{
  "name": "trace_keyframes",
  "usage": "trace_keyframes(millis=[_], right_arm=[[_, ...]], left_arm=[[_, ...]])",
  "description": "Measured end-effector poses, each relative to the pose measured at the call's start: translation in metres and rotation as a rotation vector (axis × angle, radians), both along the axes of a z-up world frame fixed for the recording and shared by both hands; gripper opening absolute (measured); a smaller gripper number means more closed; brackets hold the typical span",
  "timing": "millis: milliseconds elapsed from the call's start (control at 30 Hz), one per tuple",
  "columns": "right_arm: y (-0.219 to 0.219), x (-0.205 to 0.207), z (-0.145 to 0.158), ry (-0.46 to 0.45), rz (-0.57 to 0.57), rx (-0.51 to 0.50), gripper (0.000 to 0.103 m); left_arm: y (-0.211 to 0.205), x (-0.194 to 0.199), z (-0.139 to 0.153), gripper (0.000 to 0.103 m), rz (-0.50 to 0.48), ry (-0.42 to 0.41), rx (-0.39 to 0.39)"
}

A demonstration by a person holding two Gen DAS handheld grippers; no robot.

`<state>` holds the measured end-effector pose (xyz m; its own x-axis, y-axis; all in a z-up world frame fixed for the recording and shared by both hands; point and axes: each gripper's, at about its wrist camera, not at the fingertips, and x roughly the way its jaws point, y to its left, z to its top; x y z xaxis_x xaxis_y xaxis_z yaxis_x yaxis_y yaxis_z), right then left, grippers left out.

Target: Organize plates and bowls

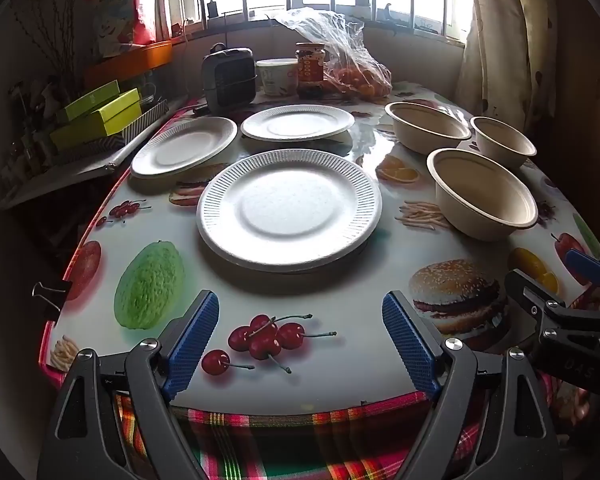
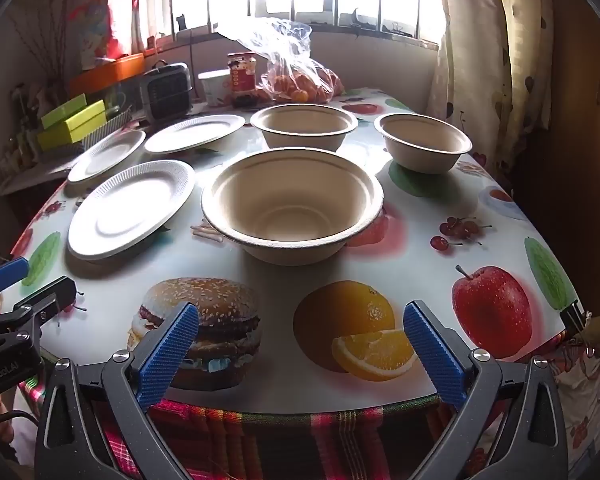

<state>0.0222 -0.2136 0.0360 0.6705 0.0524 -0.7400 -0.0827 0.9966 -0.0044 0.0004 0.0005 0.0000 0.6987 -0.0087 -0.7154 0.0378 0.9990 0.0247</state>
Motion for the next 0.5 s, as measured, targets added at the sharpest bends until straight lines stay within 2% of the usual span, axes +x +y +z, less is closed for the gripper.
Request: trace_keyframes(millis=[500], right_arm=[[0.0053, 0.0007, 0.0031, -0.016, 0.021, 0.002, 0.103]], left_arm=[[-0.0018, -0.0014, -0.0015, 0.084, 0.031, 0.009, 0.038]])
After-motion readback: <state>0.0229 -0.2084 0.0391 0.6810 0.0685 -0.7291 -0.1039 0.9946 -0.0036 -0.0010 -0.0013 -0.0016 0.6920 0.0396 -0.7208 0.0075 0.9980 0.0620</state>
